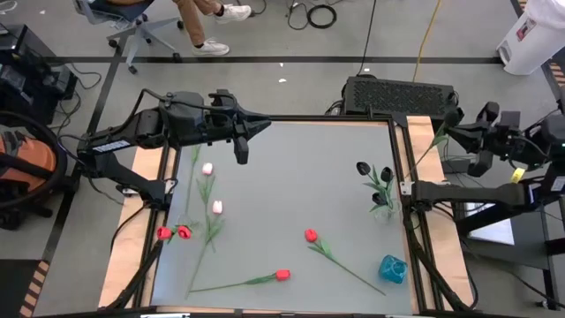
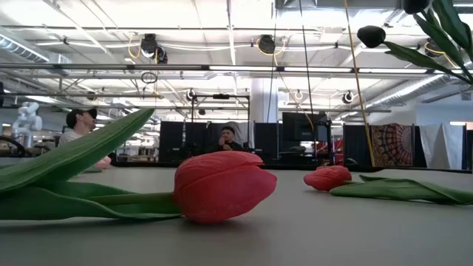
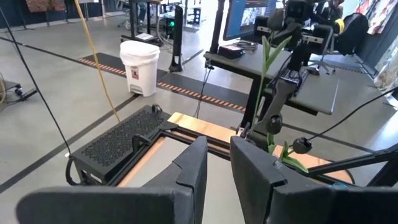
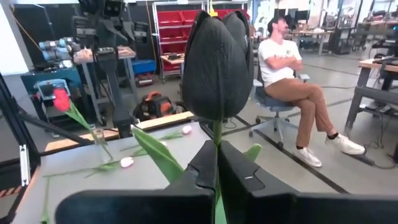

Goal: Sort flowers into vase by color
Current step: Put the black tulip into the right transparent vase

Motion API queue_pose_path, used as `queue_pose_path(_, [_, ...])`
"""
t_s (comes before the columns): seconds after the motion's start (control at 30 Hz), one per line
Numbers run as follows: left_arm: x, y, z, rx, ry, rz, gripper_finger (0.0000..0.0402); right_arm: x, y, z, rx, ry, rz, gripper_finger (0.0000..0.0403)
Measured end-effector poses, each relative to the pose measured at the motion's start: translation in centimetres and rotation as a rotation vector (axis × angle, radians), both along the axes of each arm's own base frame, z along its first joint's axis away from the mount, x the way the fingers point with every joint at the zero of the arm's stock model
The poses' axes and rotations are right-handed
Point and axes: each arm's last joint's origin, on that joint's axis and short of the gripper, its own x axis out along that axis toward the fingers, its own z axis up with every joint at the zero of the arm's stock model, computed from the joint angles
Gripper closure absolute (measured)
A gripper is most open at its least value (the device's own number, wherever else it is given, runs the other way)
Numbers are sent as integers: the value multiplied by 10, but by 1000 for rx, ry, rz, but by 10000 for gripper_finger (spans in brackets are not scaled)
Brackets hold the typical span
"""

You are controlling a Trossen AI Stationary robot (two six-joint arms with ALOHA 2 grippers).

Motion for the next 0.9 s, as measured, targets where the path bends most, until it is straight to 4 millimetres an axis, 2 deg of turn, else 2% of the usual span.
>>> queue_pose_path(0.23, [0, 0, 0, -2, -1, 1, 324, -11, 2, -16, 56, -32, -6, 403])
queue_pose_path(0.43, [0, 0, 0, -1, -1, 2, 324, -19, 4, -18, 116, -84, -7, 403])
queue_pose_path(0.67, [6, 0, -4, -1, 13, 2, 324, -17, 6, -18, 220, -113, 70, 403])
queue_pose_path(0.9, [13, 0, -8, 0, 32, 1, 324, -2, 4, -26, 264, -88, 107, 403])
